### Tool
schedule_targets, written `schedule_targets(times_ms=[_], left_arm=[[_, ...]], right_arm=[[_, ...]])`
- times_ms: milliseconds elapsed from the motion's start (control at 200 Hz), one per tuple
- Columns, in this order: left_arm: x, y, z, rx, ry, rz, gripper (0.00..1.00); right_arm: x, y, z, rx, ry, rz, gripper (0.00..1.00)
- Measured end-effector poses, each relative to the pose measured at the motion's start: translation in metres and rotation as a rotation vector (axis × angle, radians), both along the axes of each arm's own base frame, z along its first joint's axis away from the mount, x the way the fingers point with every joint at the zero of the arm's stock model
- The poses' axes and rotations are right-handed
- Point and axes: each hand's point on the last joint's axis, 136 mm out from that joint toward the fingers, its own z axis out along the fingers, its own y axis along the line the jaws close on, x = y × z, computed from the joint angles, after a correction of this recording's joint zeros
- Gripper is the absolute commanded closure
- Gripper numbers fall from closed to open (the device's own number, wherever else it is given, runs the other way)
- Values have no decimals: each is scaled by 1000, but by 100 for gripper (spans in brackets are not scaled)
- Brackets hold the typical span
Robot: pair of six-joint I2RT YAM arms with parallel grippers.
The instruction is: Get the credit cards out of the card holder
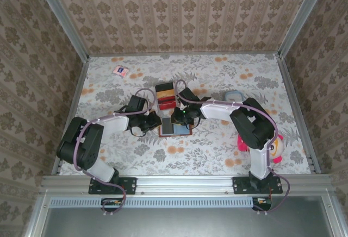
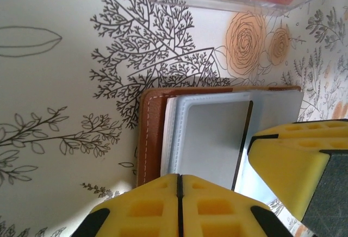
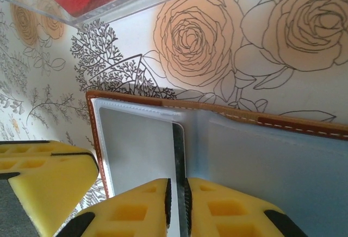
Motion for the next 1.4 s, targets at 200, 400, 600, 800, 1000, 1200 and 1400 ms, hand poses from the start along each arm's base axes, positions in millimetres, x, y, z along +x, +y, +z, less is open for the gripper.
schedule_targets(times_ms=[200,400,600,800,1000,1200,1400], left_arm=[[0,-2,-1,0,-1,1,94],[-5,-11,-5,5,-2,-27,94],[-3,-9,-7,11,-8,-19,95],[-3,-9,-8,3,-16,-13,95],[-2,-10,-8,-6,-21,-5,95],[-3,-10,-8,-9,-21,-7,94],[-3,-10,-8,-10,-22,-7,93]], right_arm=[[2,2,-1,11,-5,1,81],[2,1,-3,8,0,-1,81],[1,0,-4,2,1,-4,81],[2,-1,-4,-4,-3,-9,82],[2,0,-5,-1,-1,-7,82],[2,2,-6,19,11,0,84],[3,1,-7,28,16,-10,90]])
